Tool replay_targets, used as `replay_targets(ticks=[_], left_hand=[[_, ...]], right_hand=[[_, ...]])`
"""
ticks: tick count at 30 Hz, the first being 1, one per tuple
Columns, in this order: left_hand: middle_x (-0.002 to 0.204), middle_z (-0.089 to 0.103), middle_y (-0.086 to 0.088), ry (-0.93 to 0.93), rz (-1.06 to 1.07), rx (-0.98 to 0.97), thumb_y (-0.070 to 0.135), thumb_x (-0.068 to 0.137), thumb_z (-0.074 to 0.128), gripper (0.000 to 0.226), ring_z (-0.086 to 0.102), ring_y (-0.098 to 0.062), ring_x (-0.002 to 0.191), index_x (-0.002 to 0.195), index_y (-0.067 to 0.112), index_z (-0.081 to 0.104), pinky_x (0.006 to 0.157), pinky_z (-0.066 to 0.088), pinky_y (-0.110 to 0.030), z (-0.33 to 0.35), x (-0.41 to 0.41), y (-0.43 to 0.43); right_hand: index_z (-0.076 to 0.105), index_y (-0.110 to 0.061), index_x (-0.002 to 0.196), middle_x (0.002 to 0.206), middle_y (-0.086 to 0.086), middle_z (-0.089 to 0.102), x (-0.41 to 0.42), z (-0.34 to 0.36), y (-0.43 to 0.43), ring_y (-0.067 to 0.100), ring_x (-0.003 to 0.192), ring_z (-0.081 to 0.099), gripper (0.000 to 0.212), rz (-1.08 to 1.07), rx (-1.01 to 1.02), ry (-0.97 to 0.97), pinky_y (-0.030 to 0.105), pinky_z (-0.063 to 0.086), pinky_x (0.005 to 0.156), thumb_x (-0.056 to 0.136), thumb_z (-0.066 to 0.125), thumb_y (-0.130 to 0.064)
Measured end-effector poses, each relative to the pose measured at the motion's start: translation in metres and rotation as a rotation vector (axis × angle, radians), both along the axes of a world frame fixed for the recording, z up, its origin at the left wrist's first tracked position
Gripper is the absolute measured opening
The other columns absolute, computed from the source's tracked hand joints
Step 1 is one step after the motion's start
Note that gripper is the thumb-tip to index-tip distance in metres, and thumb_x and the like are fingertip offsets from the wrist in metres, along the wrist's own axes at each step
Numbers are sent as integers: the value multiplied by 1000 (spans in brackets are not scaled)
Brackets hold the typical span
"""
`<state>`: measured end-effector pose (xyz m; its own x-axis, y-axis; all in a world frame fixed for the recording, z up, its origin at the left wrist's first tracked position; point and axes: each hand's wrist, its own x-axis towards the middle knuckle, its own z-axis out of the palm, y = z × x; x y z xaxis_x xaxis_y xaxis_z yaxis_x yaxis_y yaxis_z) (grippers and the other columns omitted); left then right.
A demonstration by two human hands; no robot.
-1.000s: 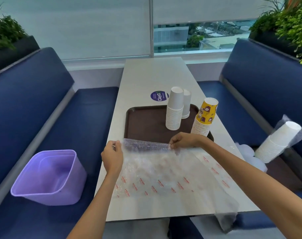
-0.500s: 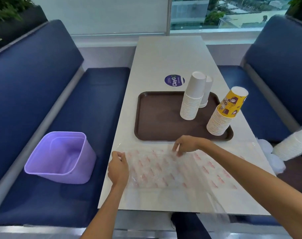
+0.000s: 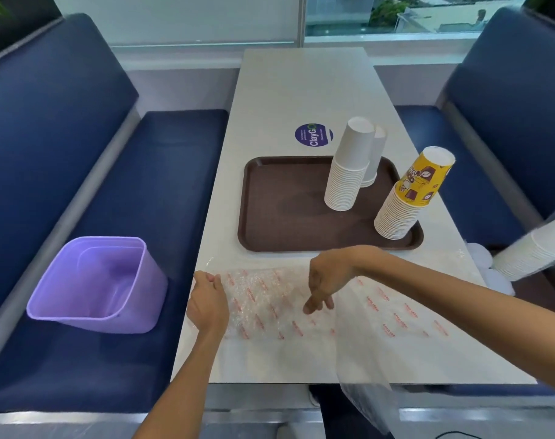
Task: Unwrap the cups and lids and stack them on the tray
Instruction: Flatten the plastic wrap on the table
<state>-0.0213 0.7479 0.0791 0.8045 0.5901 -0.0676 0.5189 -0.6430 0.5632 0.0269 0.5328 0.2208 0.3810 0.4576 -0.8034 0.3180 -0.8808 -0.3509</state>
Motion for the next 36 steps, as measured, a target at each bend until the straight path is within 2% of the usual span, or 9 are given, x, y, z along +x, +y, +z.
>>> replay_targets(ticks=[8,11,14,17,23,26,30,34,36], left_hand=[[76,49,-6,-43,-36,34,21,100,43,18,46,-24,65,100,4,47,58,34,-33,-2,-1,-2],[77,49,-8,-61,-46,48,21,100,44,18,46,-26,66,99,3,47,58,35,-34,-3,-2,-2],[79,53,-11,-84,-54,42,21,99,46,18,46,-28,66,99,3,48,59,36,-35,-6,-4,-4],[82,56,-12,-93,-49,27,21,99,47,17,46,-27,67,99,4,49,60,36,-35,-5,-6,-8],[88,62,-14,-118,-36,26,23,99,47,21,48,-24,70,104,4,55,60,39,-34,-6,-6,-10],[84,63,-14,-143,-25,19,20,99,46,19,49,-24,68,102,4,56,58,40,-32,-5,-6,-11],[87,65,-13,-178,-29,-40,17,99,46,16,51,-23,70,107,6,54,58,40,-32,-5,-6,-10],[110,60,-16,-212,-42,29,14,94,55,24,54,-32,98,116,5,56,79,44,-42,0,-4,-11],[113,59,-16,-269,-77,108,12,91,59,23,53,-34,101,114,5,59,82,43,-43,2,-7,-15]], right_hand=[[70,-10,105,105,4,72,5,14,-46,16,104,57,53,-28,-226,-48,36,37,106,88,54,-57],[66,-6,113,115,6,66,6,14,-62,18,95,52,62,-2,-338,-171,33,41,98,87,53,-61],[54,-4,128,127,7,57,-2,12,-70,24,109,53,68,16,-389,-314,36,39,98,88,54,-58],[37,-12,143,139,12,46,-17,-5,-60,30,128,43,70,20,-280,-578,47,20,111,90,51,-56],[20,-16,151,159,16,8,-48,-69,-3,28,146,12,61,-110,179,-805,43,3,117,99,39,-44],[30,-15,148,158,16,18,-63,-95,30,29,145,19,54,-179,279,-787,45,6,118,101,27,-41],[57,-21,131,139,10,53,-67,-131,59,25,125,53,67,-215,212,-784,49,39,105,102,0,-39],[57,-19,131,137,10,55,-64,-145,65,26,124,55,65,-210,193,-846,44,16,109,103,0,-35],[58,-18,130,135,10,56,-64,-148,66,27,122,56,61,-229,213,-867,44,20,106,103,4,-31]])
